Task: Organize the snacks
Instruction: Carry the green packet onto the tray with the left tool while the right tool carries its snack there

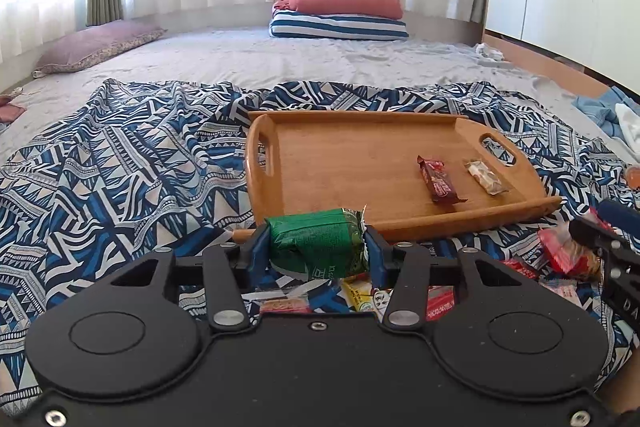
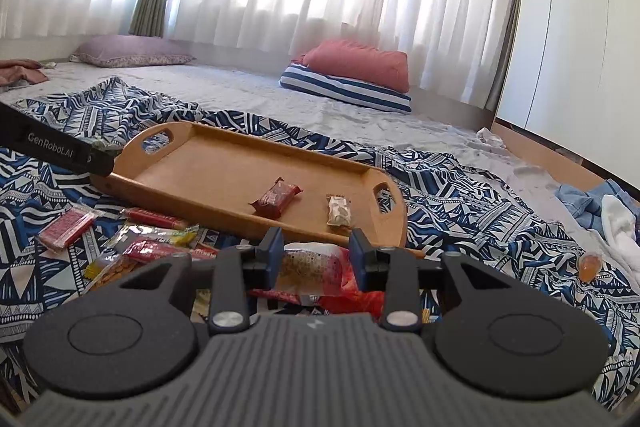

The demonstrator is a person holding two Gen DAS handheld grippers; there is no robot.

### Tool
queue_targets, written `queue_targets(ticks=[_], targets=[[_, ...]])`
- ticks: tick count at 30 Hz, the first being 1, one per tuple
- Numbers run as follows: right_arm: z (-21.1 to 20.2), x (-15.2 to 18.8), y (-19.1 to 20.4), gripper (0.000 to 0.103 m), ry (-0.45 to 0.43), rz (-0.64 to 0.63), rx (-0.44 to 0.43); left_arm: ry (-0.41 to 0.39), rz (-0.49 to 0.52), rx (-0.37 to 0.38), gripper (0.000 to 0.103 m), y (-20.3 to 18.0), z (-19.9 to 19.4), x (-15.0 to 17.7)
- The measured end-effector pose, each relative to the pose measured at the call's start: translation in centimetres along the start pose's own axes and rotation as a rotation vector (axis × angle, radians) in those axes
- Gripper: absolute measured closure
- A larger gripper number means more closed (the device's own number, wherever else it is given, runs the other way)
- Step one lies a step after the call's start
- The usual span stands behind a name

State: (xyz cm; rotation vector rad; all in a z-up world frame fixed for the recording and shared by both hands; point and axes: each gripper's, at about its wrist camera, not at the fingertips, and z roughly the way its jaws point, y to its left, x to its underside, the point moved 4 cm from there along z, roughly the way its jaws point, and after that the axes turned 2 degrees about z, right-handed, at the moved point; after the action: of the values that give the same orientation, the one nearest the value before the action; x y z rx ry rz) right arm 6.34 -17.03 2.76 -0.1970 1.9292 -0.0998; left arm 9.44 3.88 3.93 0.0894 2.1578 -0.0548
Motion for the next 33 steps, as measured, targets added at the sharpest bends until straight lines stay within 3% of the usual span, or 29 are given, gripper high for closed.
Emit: queue_targets(ticks=[9, 17, 23, 30, 31, 33], targets=[[2.9, -3.3, -2.3, 0.064, -0.03, 0.03, 0.014, 0.004, -0.003, 0.035, 0.057, -1.3, 1.7, -2.5], [7.6, -5.1, -3.9, 0.064, 0.026, 0.13, -0.039, 0.043, 0.001, 0.055, 0.057, -2.9, 4.9, -3.4], [10.9, -4.6, -3.1, 0.064, 0.081, 0.164, -0.106, 0.081, -0.011, 0.066, 0.057, -3.8, 7.8, -3.6], [13.4, -2.7, -1.9, 0.065, 0.135, 0.165, -0.125, 0.115, -0.018, 0.076, 0.057, -4.5, 10.6, -3.6], [13.6, -2.5, -1.9, 0.076, 0.139, 0.169, -0.118, 0.119, -0.016, 0.078, 0.057, -4.5, 10.9, -3.5], [14.0, -2.3, -2.2, 0.077, 0.152, 0.188, -0.126, 0.126, -0.009, 0.082, 0.057, -4.9, 11.3, -3.4]])
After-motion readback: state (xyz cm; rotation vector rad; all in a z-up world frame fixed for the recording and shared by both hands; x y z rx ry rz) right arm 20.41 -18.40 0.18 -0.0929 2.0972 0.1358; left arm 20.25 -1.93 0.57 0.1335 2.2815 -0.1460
